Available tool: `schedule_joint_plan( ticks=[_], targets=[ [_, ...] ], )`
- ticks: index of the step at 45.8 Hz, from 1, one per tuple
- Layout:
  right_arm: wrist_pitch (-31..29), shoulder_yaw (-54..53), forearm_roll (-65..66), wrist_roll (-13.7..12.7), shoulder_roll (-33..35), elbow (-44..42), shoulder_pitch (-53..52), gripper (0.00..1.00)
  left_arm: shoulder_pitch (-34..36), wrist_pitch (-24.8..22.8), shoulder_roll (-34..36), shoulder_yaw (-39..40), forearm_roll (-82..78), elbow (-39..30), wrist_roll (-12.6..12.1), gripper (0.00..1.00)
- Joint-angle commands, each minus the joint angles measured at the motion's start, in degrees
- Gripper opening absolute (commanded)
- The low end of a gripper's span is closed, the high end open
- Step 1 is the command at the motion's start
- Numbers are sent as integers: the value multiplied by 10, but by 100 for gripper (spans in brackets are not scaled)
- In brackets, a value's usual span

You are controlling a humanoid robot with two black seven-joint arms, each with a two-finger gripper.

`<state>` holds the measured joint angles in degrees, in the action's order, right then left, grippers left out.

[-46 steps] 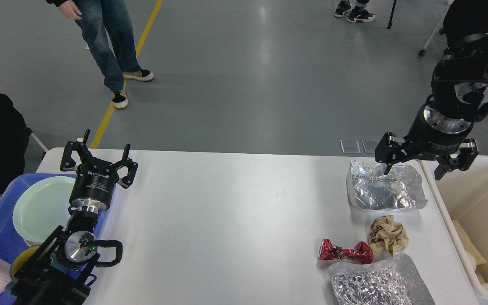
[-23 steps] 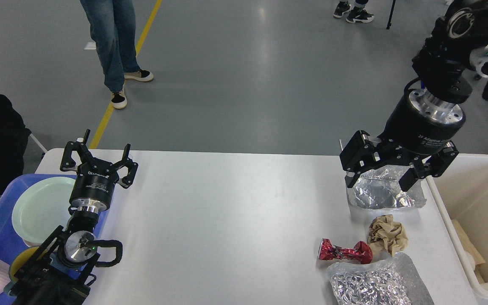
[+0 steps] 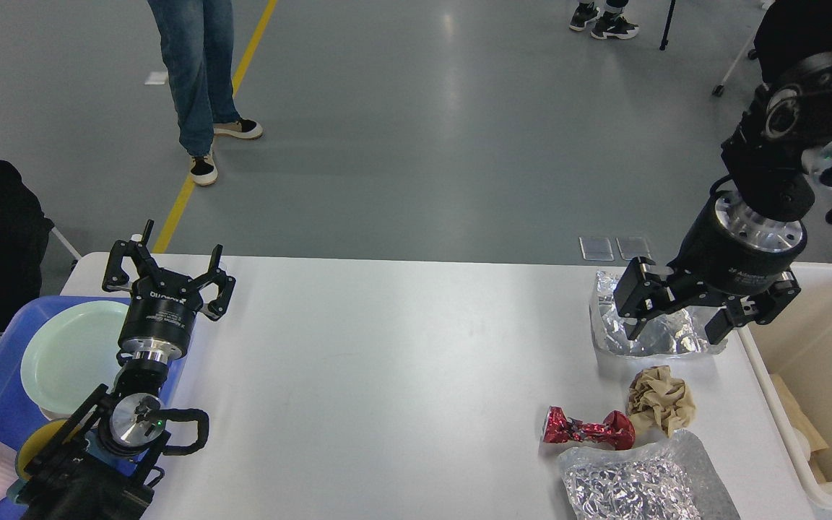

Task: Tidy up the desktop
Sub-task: 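Raise the right gripper out of the bin over the foil tray, then lower the right gripper toward the foil ball nearest the robot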

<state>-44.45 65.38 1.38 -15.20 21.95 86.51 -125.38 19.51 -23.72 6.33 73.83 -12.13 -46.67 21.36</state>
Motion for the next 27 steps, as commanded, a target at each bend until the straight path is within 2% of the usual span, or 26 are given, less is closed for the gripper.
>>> schedule_joint_plan(
  ticks=[1,9,17,23,25,27],
  targets=[
    [16,5,39,27,-2,1,50,75,0,0,0,0,0,0,0,97],
    [64,22,105,34,15,-3,143,76,0,0,0,0,0,0,0,96],
    [204,28,181,34,40,-11,277,78,0,0,0,0,0,0,0,96],
    [267,24,186,38,35,-59,377,78,0,0,0,0,0,0,0,96],
    [288,22,186,50,34,-78,405,77,0,0,0,0,0,0,0,96],
    [306,25,186,75,32,-92,426,78,0,0,0,0,0,0,1,96]
  ],
)
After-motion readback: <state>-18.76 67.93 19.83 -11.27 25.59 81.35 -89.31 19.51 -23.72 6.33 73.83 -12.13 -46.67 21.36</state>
